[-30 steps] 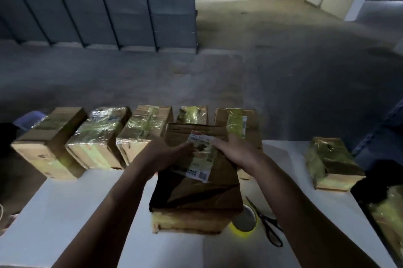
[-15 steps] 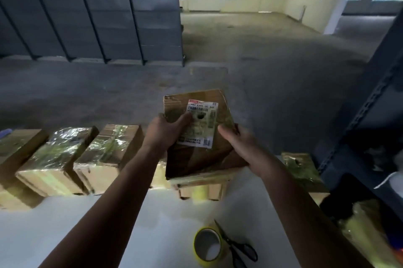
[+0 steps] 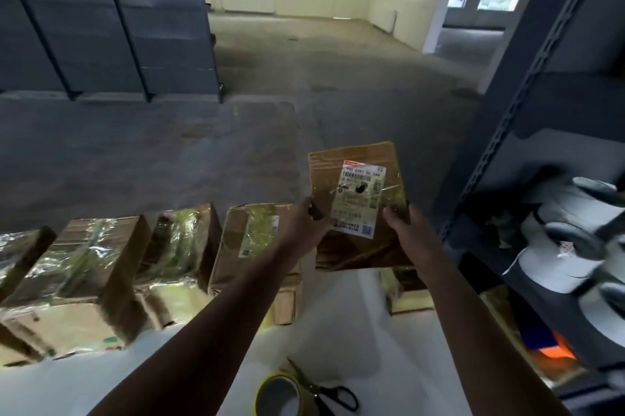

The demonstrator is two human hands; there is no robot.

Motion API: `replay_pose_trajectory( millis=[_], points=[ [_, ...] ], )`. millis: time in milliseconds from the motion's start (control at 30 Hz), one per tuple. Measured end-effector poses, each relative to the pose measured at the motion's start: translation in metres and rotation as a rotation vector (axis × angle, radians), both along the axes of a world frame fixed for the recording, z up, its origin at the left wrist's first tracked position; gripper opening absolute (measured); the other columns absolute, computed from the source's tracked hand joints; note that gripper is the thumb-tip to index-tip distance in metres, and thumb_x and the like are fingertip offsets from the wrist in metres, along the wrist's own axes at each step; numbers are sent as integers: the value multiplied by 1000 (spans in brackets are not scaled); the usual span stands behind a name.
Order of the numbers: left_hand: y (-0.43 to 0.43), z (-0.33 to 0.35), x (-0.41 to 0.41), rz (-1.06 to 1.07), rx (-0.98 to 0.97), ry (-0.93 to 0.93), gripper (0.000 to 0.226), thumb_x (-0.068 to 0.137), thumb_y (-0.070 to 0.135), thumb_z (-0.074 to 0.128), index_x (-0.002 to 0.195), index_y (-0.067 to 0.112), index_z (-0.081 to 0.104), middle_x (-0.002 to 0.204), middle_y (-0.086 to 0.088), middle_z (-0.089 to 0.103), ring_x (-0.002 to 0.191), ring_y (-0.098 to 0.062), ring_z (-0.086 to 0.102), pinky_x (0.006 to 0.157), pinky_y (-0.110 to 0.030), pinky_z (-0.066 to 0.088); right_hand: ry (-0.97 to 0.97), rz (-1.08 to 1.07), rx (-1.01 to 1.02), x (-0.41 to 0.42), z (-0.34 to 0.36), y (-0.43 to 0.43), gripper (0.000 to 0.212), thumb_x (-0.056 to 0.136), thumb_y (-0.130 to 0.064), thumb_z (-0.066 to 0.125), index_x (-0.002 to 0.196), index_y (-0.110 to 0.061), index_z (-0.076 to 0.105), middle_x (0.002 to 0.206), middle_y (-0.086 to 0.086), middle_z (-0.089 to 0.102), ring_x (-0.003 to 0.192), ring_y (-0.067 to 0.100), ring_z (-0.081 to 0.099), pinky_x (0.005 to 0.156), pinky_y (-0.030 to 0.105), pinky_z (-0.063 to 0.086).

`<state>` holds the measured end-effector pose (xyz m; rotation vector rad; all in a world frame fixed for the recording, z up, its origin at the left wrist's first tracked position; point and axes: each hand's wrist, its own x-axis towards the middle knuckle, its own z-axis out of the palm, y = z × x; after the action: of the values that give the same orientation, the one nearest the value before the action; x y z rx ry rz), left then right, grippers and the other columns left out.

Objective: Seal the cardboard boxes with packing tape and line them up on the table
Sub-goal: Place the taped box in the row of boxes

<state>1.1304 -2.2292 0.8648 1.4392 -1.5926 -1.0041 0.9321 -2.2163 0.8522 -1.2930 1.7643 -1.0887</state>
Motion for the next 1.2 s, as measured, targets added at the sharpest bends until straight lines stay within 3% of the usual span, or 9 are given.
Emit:
replay_pose_trajectory(
  millis=[100,167,333,400,533,667,900,1033,1200],
  points=[
    [5,-18,-10,0,59,48,14,84,7,69,96,12,64,81,9,66,68,8,64,54,-8,47,55,1,30,-8,-14,0,48,92,-48,54,133,-23,50,126,0,56,117,22,51,99,39,41],
    [6,-31,-15,52,138,89,27,81,11,72,105,9,61,93,-3,70,75,-2,69,57,-17,55,116,10,71,-11,-22,0,45,93,-48,53,129,-21,53,124,4,59,116,26,54,94,39,44],
    [23,-43,-18,18,238,50,26,81,-2,65,104,6,57,85,6,59,74,-2,56,45,-5,41,154,41,169,-10,-44,-3,40,97,-40,49,122,-10,57,107,5,61,93,21,56,64,24,39],
    [29,-53,-17,-49,240,22,30,77,-8,66,99,10,57,88,5,62,82,-3,59,51,-6,44,151,61,203,-8,-56,-3,41,99,-38,47,128,-10,52,115,8,60,100,23,55,71,25,39],
    [31,-81,-14,-121,163,-32,60,75,-4,72,122,21,44,101,16,58,91,6,56,64,-8,49,164,87,217,-4,-71,-4,43,98,-32,48,137,-14,43,131,9,53,117,25,52,85,29,39],
    [41,-102,-22,-108,133,-195,47,89,8,55,129,29,43,123,4,60,112,-16,60,83,-26,53,336,212,252,4,-80,-1,50,96,-20,50,144,-17,35,137,3,46,127,25,45,94,34,42],
    [45,-96,-35,-173,131,-220,31,94,10,53,116,31,48,100,18,54,93,1,55,56,-7,37,470,149,297,-1,-97,1,52,97,-23,44,147,-14,31,151,11,28,134,29,37,103,40,37],
    [40,-96,-36,-133,154,-180,22,93,10,52,108,26,53,97,10,62,81,-2,58,62,-15,45,491,161,230,4,-94,-2,43,94,-24,48,136,-16,45,140,9,41,121,25,46,92,36,45],
    [30,-79,-14,-30,-27,-193,17,93,9,52,107,15,60,90,11,60,82,-7,60,61,-15,47,629,194,95,41,-89,-15,42,91,-18,51,132,-9,49,135,11,48,123,26,44,100,36,41]
  ],
)
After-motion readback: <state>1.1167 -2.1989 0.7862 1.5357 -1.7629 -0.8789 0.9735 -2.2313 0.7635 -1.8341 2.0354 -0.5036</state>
